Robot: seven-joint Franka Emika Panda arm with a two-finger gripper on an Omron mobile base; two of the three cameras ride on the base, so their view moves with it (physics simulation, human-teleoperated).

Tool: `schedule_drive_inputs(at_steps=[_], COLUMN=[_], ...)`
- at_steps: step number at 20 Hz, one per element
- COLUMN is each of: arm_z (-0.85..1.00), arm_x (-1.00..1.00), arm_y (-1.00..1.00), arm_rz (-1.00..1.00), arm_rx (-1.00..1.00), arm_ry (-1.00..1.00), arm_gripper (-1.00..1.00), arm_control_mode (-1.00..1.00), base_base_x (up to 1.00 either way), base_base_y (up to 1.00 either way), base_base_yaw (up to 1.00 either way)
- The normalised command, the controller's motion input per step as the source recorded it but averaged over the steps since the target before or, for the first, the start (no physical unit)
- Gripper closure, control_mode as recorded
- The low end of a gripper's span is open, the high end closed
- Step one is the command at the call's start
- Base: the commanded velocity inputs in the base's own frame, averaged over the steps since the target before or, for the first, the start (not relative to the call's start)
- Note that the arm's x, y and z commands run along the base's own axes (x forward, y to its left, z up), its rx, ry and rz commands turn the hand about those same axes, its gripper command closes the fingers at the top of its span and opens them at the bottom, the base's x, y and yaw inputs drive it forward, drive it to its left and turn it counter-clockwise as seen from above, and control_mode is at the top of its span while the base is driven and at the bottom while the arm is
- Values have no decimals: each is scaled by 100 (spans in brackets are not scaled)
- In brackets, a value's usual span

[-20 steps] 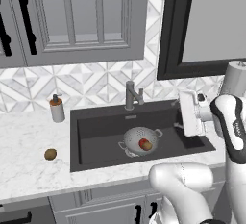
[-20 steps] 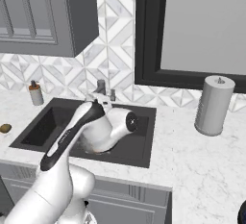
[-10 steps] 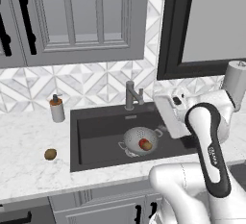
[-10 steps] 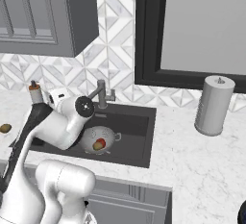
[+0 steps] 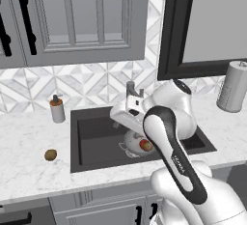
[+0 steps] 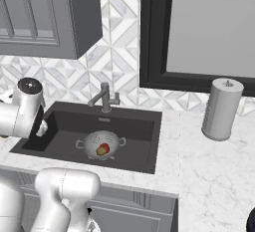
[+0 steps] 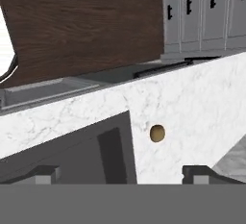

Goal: Put the colander in the sink, put the kiwi, kiwi, apple in the colander, and turn on the sink faucet and pour water over the colander.

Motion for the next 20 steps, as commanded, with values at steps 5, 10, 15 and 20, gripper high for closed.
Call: schedule_drive_inputs(at_steps=[5,10,15,20], arm_z=[-15,-25,-27,-24], arm_x=[-28,-1,6,26], arm_y=[71,55,54,60], arm_rz=[22,13,5,0], arm_rx=[-21,-13,-8,-7], arm_ry=[-13,-10,0,1], arm_gripper=[-100,-100,-100,-100], arm_control_mode=[-100,-100,-100,-100], base_base_x=[0,0,0,0], base_base_y=[0,0,0,0], base_base_yaw=[0,0,0,0])
